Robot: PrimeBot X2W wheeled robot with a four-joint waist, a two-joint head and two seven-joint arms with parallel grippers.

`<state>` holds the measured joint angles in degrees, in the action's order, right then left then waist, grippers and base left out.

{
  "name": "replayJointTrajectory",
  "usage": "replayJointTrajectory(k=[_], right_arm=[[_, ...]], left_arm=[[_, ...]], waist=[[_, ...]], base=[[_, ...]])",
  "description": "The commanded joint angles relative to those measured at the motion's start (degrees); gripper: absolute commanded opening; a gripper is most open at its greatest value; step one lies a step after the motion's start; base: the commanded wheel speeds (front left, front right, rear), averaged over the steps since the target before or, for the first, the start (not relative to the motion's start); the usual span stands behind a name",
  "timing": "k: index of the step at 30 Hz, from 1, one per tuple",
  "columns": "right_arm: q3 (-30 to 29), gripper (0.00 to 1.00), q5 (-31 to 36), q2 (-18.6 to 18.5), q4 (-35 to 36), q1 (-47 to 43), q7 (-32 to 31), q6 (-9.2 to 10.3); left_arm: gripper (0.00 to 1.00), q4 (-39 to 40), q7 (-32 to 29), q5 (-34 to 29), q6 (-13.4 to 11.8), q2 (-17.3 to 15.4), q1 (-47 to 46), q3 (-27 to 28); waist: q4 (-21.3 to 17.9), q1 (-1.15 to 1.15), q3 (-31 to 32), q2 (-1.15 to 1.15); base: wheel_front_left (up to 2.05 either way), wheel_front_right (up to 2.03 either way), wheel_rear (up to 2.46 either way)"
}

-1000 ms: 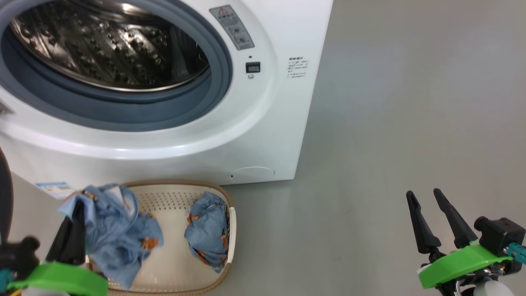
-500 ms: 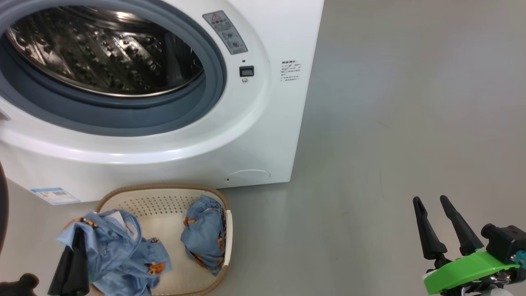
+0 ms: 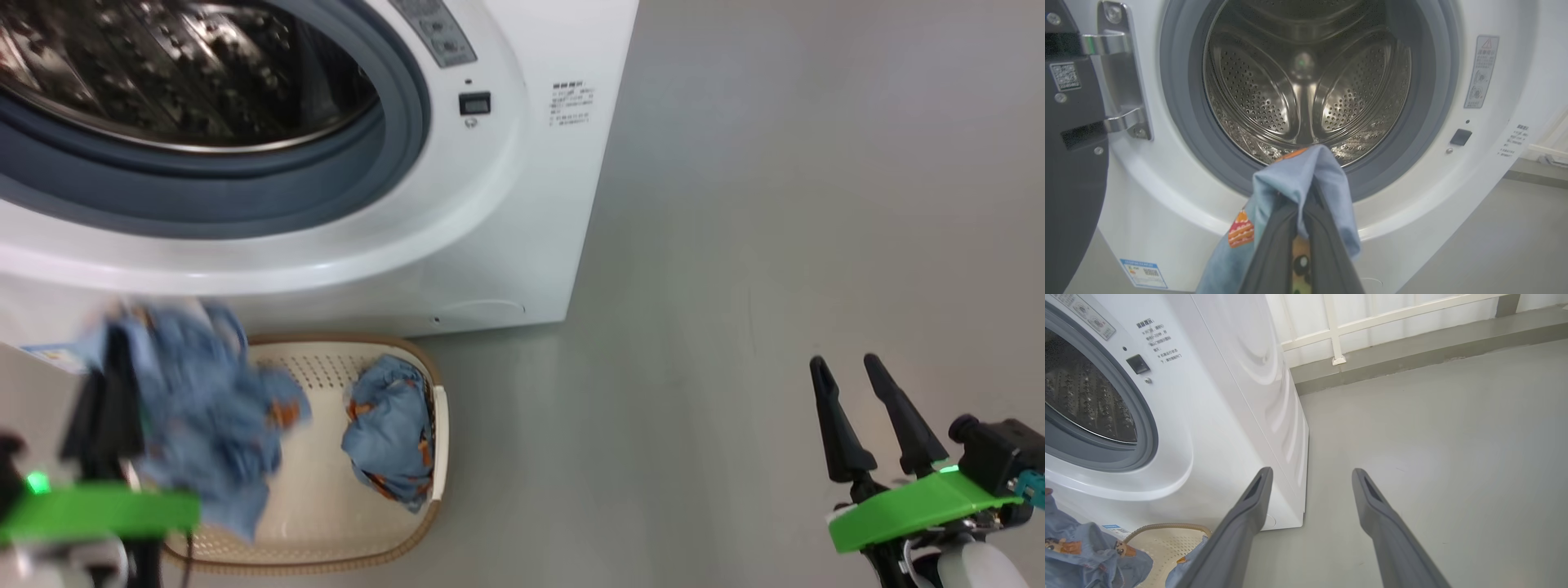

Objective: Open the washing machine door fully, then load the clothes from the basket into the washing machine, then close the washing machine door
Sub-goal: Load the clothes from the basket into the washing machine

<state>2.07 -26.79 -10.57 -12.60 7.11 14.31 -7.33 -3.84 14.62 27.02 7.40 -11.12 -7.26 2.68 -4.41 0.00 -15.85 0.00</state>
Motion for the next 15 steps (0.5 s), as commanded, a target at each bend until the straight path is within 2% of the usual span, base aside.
replayJointTrajectory(k=[1, 2, 9, 15], right_arm=[[1.2, 1.00, 0.8, -0.3, 1.4, 1.2, 0.7, -0.16], [1.2, 1.00, 0.8, -0.3, 1.4, 1.2, 0.7, -0.16], [1.9, 1.00, 1.1, 0.8, 2.0, 4.0, 0.7, -0.16], [3.1, 1.00, 1.1, 2.2, 2.1, 6.1, 0.7, -0.16]], left_arm=[[0.00, 2.2, 0.4, 0.8, 0.1, -2.0, -4.8, 2.0], [0.00, 2.2, 0.4, 0.8, 0.1, -2.0, -4.8, 2.0], [0.00, 2.8, 0.4, 1.1, 0.1, -5.2, -20.4, 3.3], [0.00, -7.2, 0.4, 0.7, 0.1, -7.7, -30.3, 2.0]], waist=[[-0.4, 0.00, -2.1, 0.00], [-0.4, 0.00, -2.1, 0.00], [-1.8, 0.00, -6.3, 0.00], [-4.0, 0.00, -8.9, 0.00]], base=[[0.00, 0.00, 0.00], [0.00, 0.00, 0.00], [0.00, 0.00, 0.00], [0.00, 0.00, 0.00]])
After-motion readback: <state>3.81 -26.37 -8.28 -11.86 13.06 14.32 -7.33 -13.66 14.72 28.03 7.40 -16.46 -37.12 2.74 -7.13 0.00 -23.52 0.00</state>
